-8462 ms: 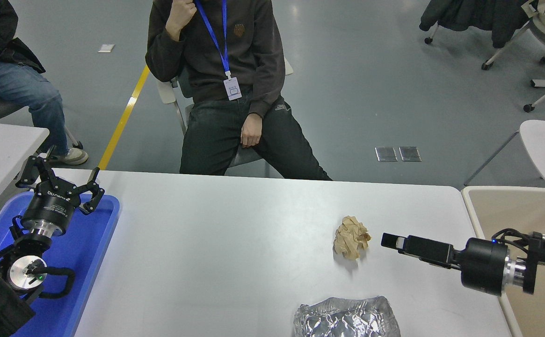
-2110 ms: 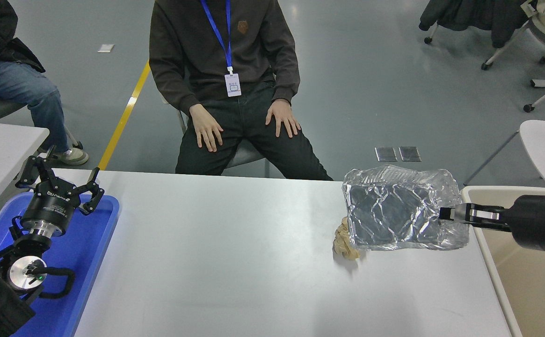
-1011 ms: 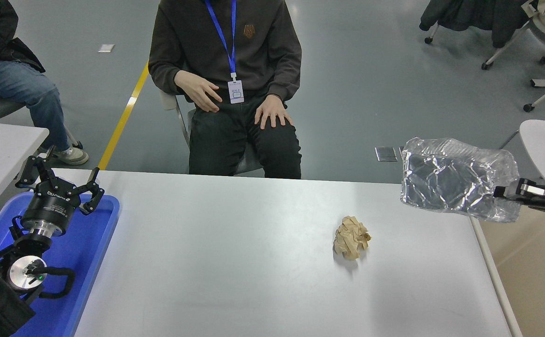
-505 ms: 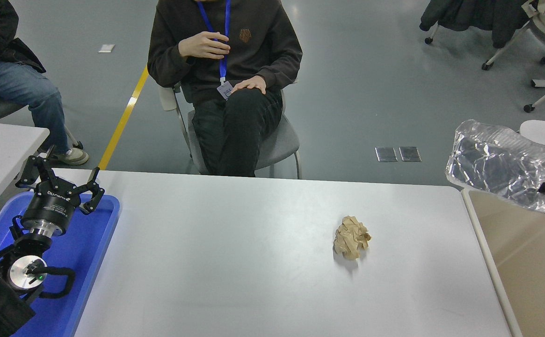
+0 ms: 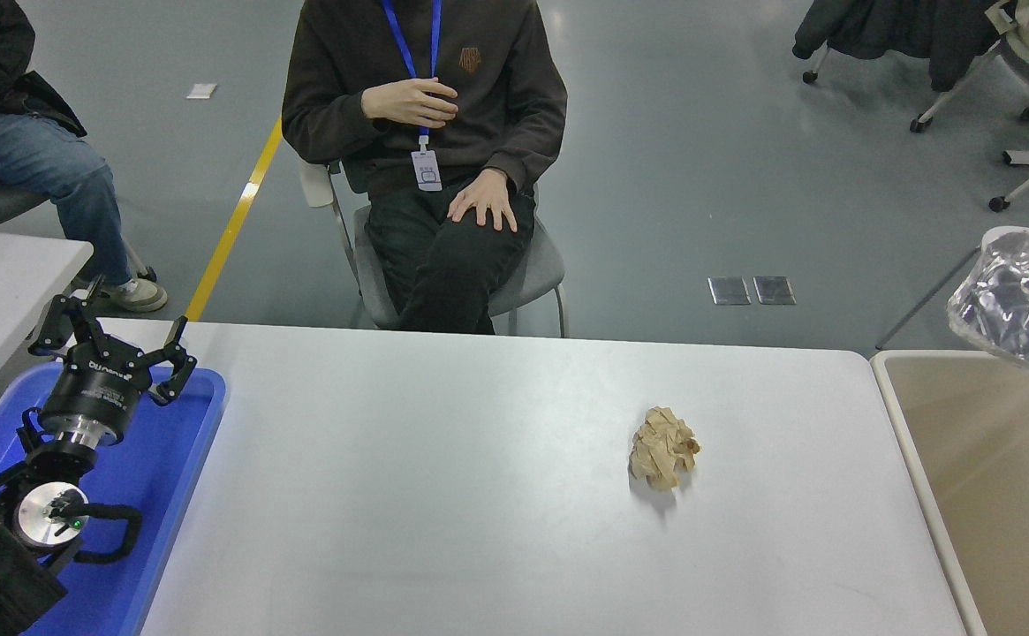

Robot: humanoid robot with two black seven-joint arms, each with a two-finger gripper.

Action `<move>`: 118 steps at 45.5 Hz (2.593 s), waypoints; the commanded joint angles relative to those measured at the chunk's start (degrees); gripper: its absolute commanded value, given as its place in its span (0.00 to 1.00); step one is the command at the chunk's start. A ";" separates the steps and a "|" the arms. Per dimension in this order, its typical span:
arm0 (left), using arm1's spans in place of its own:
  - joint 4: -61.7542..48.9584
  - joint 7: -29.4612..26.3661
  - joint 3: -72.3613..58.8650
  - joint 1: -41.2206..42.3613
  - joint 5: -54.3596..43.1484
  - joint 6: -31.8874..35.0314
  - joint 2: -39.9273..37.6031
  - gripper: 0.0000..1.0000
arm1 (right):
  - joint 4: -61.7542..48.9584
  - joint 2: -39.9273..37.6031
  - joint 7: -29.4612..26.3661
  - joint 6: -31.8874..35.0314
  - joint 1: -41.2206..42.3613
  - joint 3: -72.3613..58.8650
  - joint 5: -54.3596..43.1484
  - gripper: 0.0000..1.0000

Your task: Clean the table surface

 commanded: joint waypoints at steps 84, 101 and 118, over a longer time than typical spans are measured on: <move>0.08 0.00 0.00 0.00 0.00 0.00 0.00 1.00 | -34.00 35.01 -10.18 -16.70 -4.24 -13.38 35.50 0.00; -0.01 0.00 0.00 0.00 0.00 0.00 0.00 1.00 | -33.92 35.63 -10.27 -20.13 -3.80 -12.50 36.29 0.94; -0.01 0.00 0.00 0.00 0.00 0.00 0.00 1.00 | -33.30 34.66 -10.27 -19.34 -3.01 -9.78 40.15 0.97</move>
